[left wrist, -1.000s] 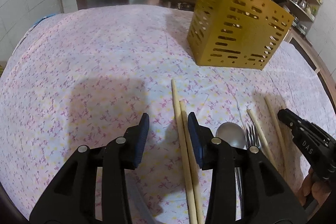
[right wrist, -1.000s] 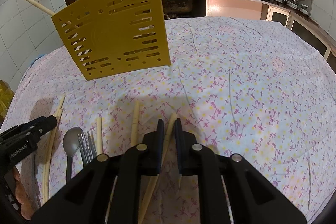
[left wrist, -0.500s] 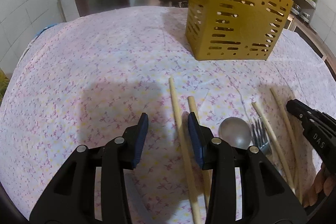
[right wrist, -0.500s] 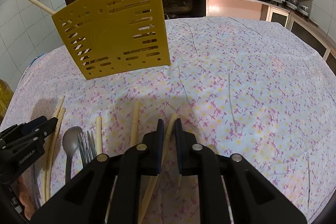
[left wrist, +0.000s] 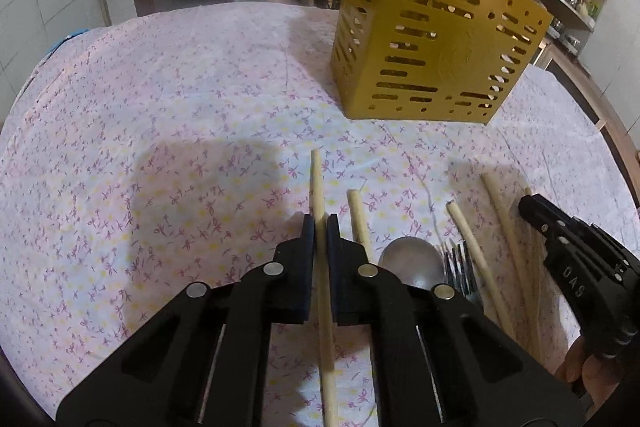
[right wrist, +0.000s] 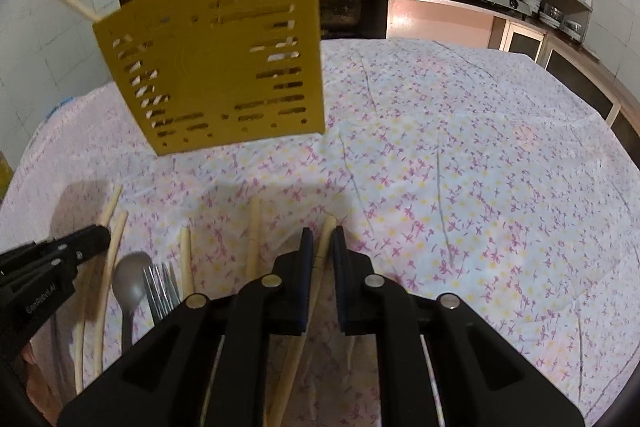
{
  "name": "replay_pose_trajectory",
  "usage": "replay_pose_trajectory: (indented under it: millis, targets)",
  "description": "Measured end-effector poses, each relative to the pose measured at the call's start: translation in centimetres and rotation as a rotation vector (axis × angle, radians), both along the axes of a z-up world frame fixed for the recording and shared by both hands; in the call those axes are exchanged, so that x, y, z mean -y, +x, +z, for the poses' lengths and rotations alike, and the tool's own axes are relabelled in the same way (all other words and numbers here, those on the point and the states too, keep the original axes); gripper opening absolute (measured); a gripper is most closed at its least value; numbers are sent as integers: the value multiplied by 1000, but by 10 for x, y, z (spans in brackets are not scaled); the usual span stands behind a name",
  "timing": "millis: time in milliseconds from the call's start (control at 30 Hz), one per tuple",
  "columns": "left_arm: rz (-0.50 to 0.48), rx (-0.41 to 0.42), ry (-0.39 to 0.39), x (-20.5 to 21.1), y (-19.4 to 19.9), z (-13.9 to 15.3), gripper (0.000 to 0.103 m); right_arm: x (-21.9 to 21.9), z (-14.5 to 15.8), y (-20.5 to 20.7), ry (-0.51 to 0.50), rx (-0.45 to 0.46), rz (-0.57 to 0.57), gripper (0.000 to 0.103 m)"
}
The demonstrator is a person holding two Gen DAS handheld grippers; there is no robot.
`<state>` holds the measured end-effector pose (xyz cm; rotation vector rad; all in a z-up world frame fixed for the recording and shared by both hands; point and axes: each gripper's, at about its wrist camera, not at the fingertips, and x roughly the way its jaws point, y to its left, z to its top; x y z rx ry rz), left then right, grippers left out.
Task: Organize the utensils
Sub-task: 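Lift wooden chopsticks with both grippers and carry them over the yellow caddy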
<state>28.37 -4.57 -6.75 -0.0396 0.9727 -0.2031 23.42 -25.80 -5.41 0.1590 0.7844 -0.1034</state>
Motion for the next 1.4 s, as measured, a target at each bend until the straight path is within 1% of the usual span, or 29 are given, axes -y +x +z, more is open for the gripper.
replay_pose_trajectory:
  millis: [67,133,200,233,367,433,567,700,767,967,1100,1167,1200,1267,1333,1400]
  targets:
    - [-2,16,-23,-1,-2,5,5,4,11,-8,-5,53,-8,10]
    - [2,50,-34,-2,-7,14,4,7,20,-14,-2,97,-14,10]
    - [9,112,-41,-3,-14,28,4,9,32,-24,0,163,-9,10]
    - [12,157,-47,-4,-20,38,4,9,38,-29,-10,192,-13,10]
    - [19,284,-67,-6,-39,66,4,9,64,-50,-45,338,-23,6]
    - [24,353,-76,-7,-50,80,4,10,74,-61,-53,408,-24,6]
    - [23,456,-89,-4,-66,102,4,10,83,-73,-59,496,-24,6]
    - [21,554,-95,-2,-81,114,4,8,88,-81,-53,571,-18,6]
    - [15,579,-96,-3,-88,118,4,8,90,-84,-55,598,-19,6]
    - [12,618,-109,-5,-100,124,4,9,94,-92,-52,663,-29,6]
    - [6,654,-111,-4,-103,133,4,6,110,-97,-59,702,-34,6]
    - [-5,684,-94,-1,-103,143,4,7,122,-96,-62,718,-28,6]
    - [-9,698,-99,0,-101,149,4,8,129,-94,-72,730,-24,6]
    - [-14,714,-137,1,-95,162,4,10,143,-90,-96,757,-22,6]
    - [-14,733,-191,1,-84,179,4,14,160,-83,-99,788,-14,6]
    - [-14,757,-221,3,-73,192,4,14,176,-77,-103,817,-10,6]
